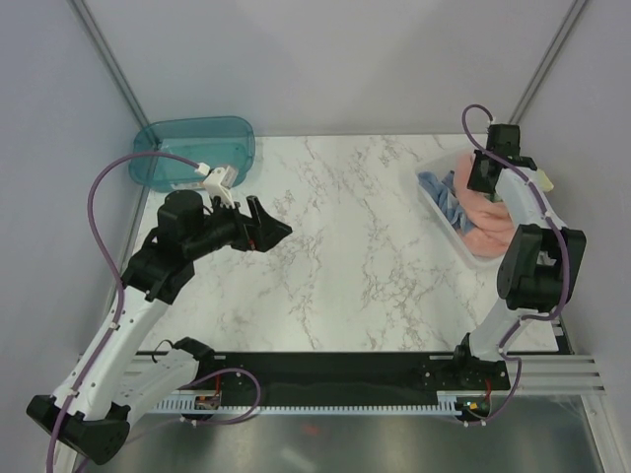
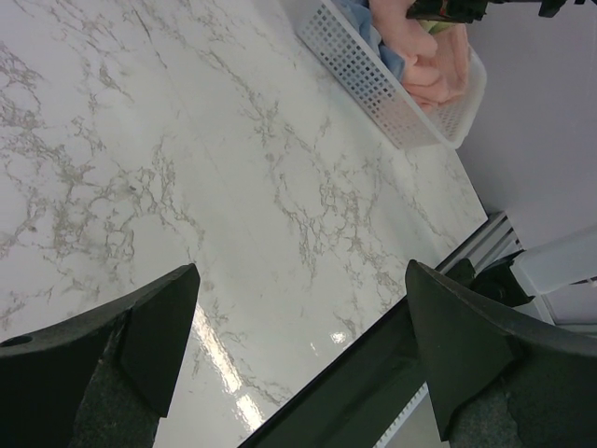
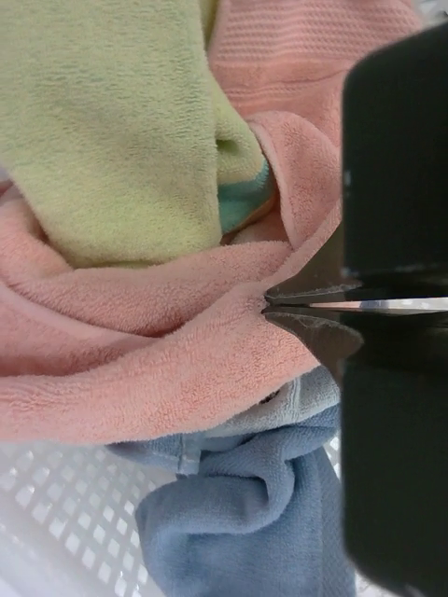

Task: Fold and stack the towels
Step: Grab crumpled towel

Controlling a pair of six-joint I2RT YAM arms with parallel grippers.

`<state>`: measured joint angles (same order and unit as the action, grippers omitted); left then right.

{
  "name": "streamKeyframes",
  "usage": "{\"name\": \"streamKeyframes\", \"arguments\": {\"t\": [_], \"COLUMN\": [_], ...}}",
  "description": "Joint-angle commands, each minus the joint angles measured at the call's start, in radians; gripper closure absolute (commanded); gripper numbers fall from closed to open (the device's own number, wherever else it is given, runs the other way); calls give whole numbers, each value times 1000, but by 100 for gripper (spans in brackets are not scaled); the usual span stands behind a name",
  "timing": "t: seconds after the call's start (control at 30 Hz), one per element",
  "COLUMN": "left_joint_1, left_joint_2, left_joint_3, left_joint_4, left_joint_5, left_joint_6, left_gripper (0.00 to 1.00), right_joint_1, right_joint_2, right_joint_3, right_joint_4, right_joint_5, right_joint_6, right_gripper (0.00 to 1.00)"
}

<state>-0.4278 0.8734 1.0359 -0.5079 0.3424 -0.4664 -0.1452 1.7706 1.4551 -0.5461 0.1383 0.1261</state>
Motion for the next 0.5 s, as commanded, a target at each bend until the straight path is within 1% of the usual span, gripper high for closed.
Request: {"name": "streamKeyframes", "arguments": {"t": [0.0, 0.03, 0.1, 0.17, 0.2, 0.3, 0.4, 0.47], "left_joint_1": [-2, -2, -2, -2, -2, -2, 0, 4], "left_joint_2": [-11, -14, -16, -11, -8, 6, 15, 21], "left_joint_3": [-8, -8, -4, 12, 19, 44, 79, 111], "left_joint_4": [3, 2, 5, 3, 2, 2, -21, -53], "left_joint_5": [-8, -9, -26, -34, -45, -74, -121, -182], "left_joint_6": [38, 40, 40, 40, 41, 26, 31, 34], "left_gripper": [0, 0, 0, 0, 0, 0, 0, 0], "right_joint_1": [-7, -7, -7, -7, -5, 21, 93, 168], "right_joint_2": [-23, -34, -83, -118, -155, -223, -292, -341], "right_joint_3": [96, 114, 180, 259, 284, 366, 392, 375], "right_joint_4": [8, 2, -6, -11, -12, -28, -20, -2], "right_joint_5": [-91, -94, -164, -225, -303, -397, -475, -570], "right_joint_6": [0, 21, 46, 130, 164, 250, 276, 303], "right_gripper": [100, 100, 100, 100, 100, 100, 100, 100]}}
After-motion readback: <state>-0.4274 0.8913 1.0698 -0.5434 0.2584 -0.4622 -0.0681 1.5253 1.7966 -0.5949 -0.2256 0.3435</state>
